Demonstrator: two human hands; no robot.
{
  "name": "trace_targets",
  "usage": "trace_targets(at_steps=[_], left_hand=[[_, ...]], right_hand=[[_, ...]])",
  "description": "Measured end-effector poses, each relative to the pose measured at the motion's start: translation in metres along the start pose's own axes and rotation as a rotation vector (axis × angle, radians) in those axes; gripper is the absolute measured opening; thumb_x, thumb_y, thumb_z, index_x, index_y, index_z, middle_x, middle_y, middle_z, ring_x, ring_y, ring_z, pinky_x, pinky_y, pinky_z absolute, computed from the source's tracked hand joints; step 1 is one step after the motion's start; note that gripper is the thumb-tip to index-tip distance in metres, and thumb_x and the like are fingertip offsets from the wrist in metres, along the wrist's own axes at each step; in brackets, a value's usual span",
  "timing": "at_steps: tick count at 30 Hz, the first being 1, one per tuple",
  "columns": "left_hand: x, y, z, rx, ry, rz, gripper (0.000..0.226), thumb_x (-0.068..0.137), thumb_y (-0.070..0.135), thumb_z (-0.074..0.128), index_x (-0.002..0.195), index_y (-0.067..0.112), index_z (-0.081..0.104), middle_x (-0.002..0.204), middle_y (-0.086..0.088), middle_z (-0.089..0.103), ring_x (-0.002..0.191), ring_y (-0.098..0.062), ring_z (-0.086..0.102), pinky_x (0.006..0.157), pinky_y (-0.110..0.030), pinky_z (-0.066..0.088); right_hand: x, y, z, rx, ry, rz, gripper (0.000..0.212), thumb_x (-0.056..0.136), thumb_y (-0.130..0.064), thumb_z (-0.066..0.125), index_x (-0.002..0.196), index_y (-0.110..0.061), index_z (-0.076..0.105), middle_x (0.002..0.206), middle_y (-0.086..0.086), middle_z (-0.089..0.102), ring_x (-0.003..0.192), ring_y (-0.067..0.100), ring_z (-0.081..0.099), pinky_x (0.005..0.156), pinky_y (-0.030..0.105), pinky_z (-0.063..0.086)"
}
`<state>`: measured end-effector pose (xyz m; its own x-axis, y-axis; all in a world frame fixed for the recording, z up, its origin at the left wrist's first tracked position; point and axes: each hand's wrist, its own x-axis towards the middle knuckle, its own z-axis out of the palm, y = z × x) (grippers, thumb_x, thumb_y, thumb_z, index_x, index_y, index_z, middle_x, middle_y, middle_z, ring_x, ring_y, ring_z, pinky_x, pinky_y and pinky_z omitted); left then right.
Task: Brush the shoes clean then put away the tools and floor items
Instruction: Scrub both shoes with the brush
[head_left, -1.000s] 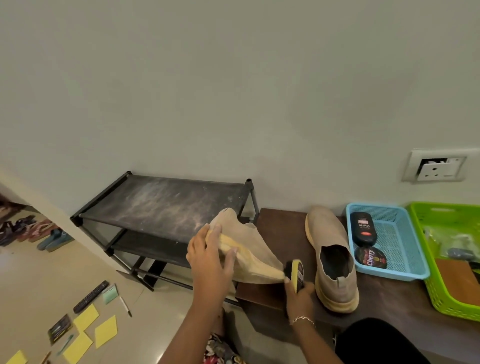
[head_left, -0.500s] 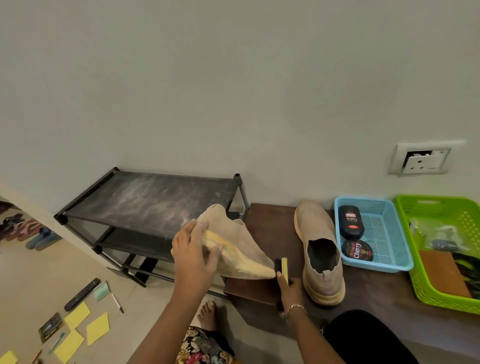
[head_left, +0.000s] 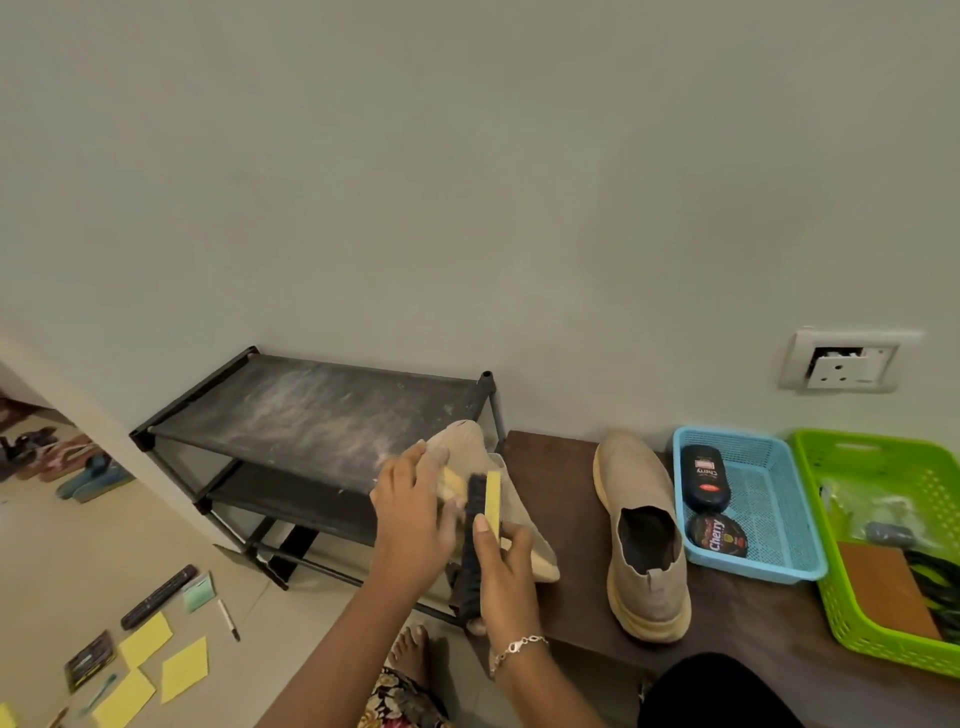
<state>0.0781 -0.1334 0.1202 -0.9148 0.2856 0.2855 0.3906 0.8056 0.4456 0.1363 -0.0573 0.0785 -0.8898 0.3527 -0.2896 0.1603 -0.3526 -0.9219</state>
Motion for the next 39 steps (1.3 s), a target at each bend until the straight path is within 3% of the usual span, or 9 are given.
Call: trace_targets(at_steps=[5,12,16,21,27,31,34,36,39], left_hand=[[0.004,0.001,-0.005,-0.018,-0.069,0.150,0.054,0.081,0.030,0.045,0.133,0.013,0.043,0.142,-0.007,0.036,0.136,-0.028,0.024,0.113,-0.052,0.019],[0.003,0.010,-0.010,0.172,-0.137,0.163,0.067,0.084,0.005,0.051,0.141,0.031,0.026,0.150,0.015,0.018,0.142,-0.014,-0.005,0.113,-0.056,-0.010],[-0.003,0.005,-0.005,-0.100,-0.033,0.190,0.046,0.081,0.021,0.047,0.126,0.023,0.050,0.146,0.008,0.033,0.138,-0.008,0.006,0.113,-0.056,0.011],[-0.004,0.016,0.000,-0.256,-0.100,0.072,0.036,0.081,0.044,0.064,0.105,0.022,0.050,0.156,0.008,-0.003,0.143,-0.018,0.001,0.107,-0.043,0.033],[0.002,0.029,-0.001,-0.148,-0.058,0.061,0.054,0.073,0.041,0.073,0.112,0.016,0.044,0.154,0.000,0.015,0.144,-0.018,-0.005,0.113,-0.035,-0.012],[-0.001,0.026,-0.003,-0.324,-0.110,0.048,0.112,0.069,0.037,0.077,0.146,0.019,-0.002,0.150,0.008,0.018,0.142,-0.014,0.005,0.118,-0.040,-0.002],[0.000,0.024,-0.005,-0.417,-0.198,0.029,0.133,0.065,0.040,0.077,0.127,0.038,-0.041,0.150,0.011,0.014,0.142,-0.018,0.009,0.116,-0.044,0.018],[-0.001,0.020,-0.004,-0.392,-0.219,0.009,0.133,0.066,0.041,0.075,0.118,0.043,-0.048,0.154,0.007,0.005,0.143,-0.023,0.007,0.114,-0.048,0.022],[-0.002,0.010,-0.006,-0.370,-0.245,0.018,0.131,0.067,0.037,0.075,0.118,0.042,-0.045,0.152,0.014,0.000,0.143,-0.019,0.004,0.116,-0.044,0.020]], right_hand=[[-0.001,-0.028,-0.025,0.113,-0.078,0.000,0.025,0.093,-0.031,0.047,0.109,-0.012,0.045,0.092,0.006,0.058,0.073,0.013,0.058,0.055,0.022,0.047],[0.015,-0.039,-0.065,0.071,0.166,-0.056,0.032,0.090,-0.040,0.049,0.117,-0.023,0.046,0.118,0.011,0.056,0.106,0.031,0.055,0.089,0.045,0.048],[0.015,-0.047,-0.076,0.049,0.158,-0.097,0.037,0.091,-0.037,0.048,0.124,-0.020,0.044,0.120,0.013,0.054,0.104,0.034,0.054,0.072,0.036,0.047],[0.014,-0.045,-0.074,-0.029,0.074,-0.112,0.038,0.090,-0.039,0.048,0.123,-0.022,0.045,0.120,0.013,0.056,0.107,0.033,0.054,0.072,0.035,0.044],[0.008,-0.047,-0.071,-0.078,0.073,-0.121,0.020,0.090,-0.031,0.053,0.108,-0.027,0.048,0.104,0.010,0.059,0.093,0.026,0.057,0.068,0.034,0.045],[0.010,-0.060,-0.061,-0.347,0.063,-0.297,0.036,0.086,-0.038,0.057,0.117,-0.024,0.045,0.109,0.004,0.058,0.101,0.023,0.058,0.086,0.043,0.051],[0.011,-0.072,-0.039,-0.687,-0.015,-0.610,0.042,0.088,-0.038,0.057,0.125,-0.025,0.042,0.116,-0.006,0.052,0.105,0.012,0.053,0.088,0.030,0.049],[0.014,-0.076,-0.028,-0.905,-0.034,-0.696,0.047,0.089,-0.041,0.052,0.131,-0.023,0.038,0.118,-0.007,0.048,0.104,0.011,0.051,0.085,0.025,0.047],[0.034,-0.066,-0.039,-0.934,-0.020,-0.487,0.041,0.090,-0.037,0.053,0.125,-0.019,0.040,0.113,0.001,0.052,0.103,0.021,0.055,0.085,0.035,0.049]])
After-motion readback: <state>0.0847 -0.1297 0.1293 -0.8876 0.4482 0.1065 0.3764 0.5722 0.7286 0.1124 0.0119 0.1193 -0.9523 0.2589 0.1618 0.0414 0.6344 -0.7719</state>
